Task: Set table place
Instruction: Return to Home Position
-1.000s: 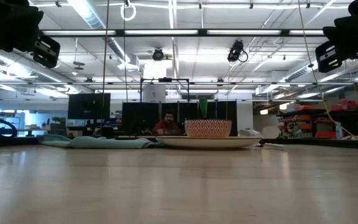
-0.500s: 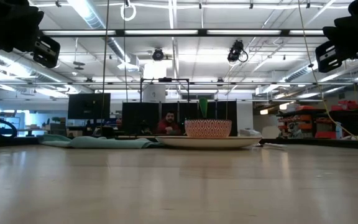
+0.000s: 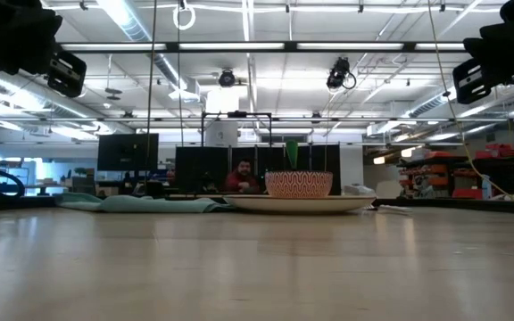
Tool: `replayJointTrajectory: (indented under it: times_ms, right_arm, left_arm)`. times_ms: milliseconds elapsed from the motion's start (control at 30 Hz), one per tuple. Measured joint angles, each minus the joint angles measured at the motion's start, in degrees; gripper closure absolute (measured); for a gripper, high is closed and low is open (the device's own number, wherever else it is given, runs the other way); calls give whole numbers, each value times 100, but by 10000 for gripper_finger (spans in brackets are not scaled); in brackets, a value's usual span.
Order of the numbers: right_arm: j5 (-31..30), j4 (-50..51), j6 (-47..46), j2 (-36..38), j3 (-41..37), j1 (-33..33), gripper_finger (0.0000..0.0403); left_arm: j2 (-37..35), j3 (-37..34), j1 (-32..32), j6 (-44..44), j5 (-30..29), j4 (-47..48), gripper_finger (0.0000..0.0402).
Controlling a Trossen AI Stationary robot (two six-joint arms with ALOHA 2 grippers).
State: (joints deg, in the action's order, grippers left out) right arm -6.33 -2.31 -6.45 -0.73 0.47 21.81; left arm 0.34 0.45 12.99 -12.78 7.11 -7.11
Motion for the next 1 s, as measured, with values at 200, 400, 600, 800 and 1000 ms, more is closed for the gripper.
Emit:
replayJointTrajectory:
  times_ms: [200,400,600,800,1000]
  right_arm:
    - [0,-2,-1,0,0,-1,318]
    - [0,-2,1,0,0,-1,318]
    - [0,0,0,0,0,0,318]
    - [-1,0,0,0,0,1,318]
    - [0,-2,1,0,0,-1,318]
  left_arm:
    - [2,0,-1,0,2,0,365]
    - [2,-1,0,0,2,1,362]
    - [2,0,-2,0,0,0,369]
    - [2,-1,-1,0,1,1,374]
    - [2,-1,-2,0,0,0,366]
